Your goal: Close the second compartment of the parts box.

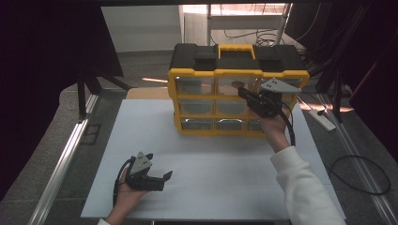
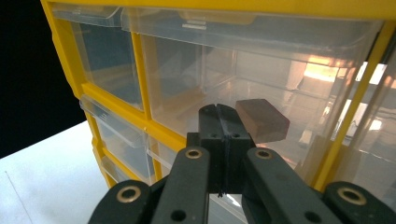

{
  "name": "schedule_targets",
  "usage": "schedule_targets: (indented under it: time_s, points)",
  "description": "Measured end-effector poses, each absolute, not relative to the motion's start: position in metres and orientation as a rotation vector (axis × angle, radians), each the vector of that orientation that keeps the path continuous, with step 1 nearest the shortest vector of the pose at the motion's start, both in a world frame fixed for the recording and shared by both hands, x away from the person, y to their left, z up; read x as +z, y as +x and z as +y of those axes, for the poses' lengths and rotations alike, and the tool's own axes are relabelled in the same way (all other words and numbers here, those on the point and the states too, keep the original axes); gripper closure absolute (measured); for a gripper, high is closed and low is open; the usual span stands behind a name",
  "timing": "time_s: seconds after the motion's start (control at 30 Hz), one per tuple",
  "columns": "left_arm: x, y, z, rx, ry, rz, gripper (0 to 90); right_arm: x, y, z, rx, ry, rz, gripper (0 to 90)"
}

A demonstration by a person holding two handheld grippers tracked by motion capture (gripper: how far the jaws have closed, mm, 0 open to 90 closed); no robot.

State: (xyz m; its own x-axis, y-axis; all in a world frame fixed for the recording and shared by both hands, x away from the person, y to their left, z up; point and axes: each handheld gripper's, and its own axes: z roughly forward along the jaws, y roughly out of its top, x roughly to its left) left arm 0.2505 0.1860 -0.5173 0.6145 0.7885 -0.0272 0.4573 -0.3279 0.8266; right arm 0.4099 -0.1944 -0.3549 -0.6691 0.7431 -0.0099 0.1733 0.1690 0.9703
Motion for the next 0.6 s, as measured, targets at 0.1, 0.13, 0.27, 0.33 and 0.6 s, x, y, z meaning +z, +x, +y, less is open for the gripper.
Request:
schedule_targets:
  time_s: [0.1,0.13,0.27,0.33,0.6]
  points:
    - [-0.517,0.251,0.186,0.483,1.976,0.986,2.8,-0.357,0.409,-0.195,1.524,0.868,1.981,89.5]
    - [-0.517,0.251,0.186,0.483,1.976,0.986,2.7,-0.357,0.407,-0.194,1.522,0.865,1.988,89.5]
    - [-0.517,0.251,0.186,0.485,1.973,0.984,2.8,-0.356,0.399,-0.193,1.523,0.83,2.01,89.5]
    - [-0.517,0.251,0.185,0.49,1.978,0.983,2.7,-0.356,0.389,-0.193,1.527,0.797,2.031,89.5]
    - [-0.516,0.251,0.184,0.494,1.982,0.98,2.7,-0.357,0.366,-0.202,1.544,0.751,2.053,89.3]
